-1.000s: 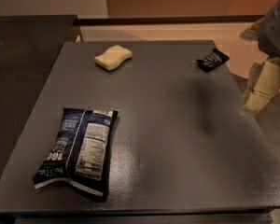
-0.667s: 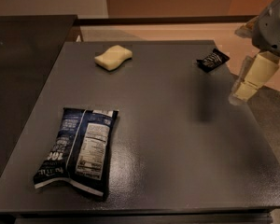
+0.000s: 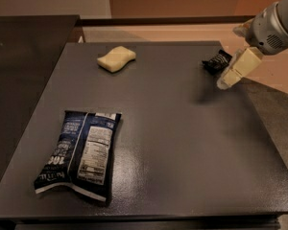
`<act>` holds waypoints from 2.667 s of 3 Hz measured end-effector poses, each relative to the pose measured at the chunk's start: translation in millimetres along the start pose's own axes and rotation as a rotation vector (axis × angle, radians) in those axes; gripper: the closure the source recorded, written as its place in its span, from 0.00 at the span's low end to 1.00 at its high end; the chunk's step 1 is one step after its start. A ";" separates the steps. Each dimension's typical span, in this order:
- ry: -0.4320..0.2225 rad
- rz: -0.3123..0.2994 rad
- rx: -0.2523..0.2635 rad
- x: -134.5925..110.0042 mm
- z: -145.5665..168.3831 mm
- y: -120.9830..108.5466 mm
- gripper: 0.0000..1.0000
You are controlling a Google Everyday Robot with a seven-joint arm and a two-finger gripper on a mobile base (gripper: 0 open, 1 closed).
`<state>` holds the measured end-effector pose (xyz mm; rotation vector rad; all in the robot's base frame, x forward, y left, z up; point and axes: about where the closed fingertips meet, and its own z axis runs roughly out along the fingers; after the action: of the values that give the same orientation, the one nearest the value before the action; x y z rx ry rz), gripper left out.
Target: Pick rxbar chocolate
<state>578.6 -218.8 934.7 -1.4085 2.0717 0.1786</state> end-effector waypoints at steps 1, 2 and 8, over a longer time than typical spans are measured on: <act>-0.078 0.057 0.026 10.4 24.7 -31.0 0.00; -0.157 0.138 0.037 25.7 51.5 -54.9 0.00; -0.359 0.342 0.163 59.2 111.1 -132.2 0.00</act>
Offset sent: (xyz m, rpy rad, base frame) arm 0.0973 -0.0407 -0.0697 0.3110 -0.0489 -0.1697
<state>726.5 -273.1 842.6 -0.8470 1.9559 0.3659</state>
